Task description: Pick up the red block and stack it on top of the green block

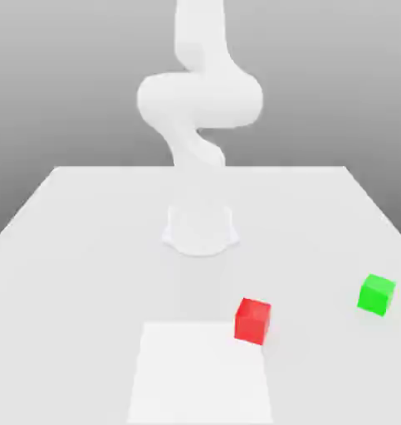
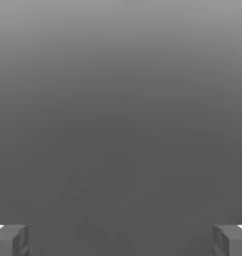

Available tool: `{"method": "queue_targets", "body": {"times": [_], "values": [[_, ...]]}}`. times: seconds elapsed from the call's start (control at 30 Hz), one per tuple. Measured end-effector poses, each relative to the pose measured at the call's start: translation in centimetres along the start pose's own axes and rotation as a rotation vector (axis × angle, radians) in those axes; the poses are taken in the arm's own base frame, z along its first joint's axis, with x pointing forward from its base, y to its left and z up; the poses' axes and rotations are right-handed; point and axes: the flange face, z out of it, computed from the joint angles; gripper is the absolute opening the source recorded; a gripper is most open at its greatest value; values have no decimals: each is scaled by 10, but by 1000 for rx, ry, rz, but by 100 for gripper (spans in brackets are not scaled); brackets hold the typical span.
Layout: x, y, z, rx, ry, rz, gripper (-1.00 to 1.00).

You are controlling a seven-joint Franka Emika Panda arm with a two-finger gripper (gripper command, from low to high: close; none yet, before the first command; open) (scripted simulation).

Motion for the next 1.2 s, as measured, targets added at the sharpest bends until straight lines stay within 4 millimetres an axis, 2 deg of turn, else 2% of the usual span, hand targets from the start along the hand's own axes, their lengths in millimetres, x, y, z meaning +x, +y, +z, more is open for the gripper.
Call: {"method": "queue_targets", "body": {"times": [0.13,0.3,0.43,0.6,0.8,0.83,1.03,1.2], "values": [[-39,18,98,-96,-121,82,0],[-110,59,197,-245,-241,169,0],[-179,110,258,-392,-314,232,0],[-270,194,315,-594,-365,295,0],[-303,230,355,-620,-374,303,0],[-305,233,358,-621,-374,304,-100],[-307,234,360,-619,-373,303,-100],[-292,216,337,-619,-372,301,-100]]}}
